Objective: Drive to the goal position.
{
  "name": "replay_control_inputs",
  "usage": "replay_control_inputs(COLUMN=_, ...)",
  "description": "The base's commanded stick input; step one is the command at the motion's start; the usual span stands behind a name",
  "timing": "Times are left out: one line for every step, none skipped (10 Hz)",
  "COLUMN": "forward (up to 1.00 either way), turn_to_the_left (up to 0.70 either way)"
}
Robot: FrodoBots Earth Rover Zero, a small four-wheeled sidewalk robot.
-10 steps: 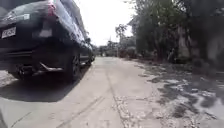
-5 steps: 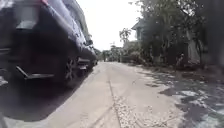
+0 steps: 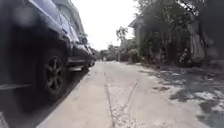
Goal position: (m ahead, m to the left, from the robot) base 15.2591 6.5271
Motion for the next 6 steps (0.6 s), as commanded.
replay_control_inputs(forward=0.98, turn_to_the_left=0.0)
replay_control_inputs(forward=0.98, turn_to_the_left=0.0)
replay_control_inputs(forward=0.98, turn_to_the_left=0.0)
replay_control_inputs(forward=0.98, turn_to_the_left=-0.01)
replay_control_inputs(forward=0.98, turn_to_the_left=-0.07)
replay_control_inputs(forward=0.98, turn_to_the_left=-0.13)
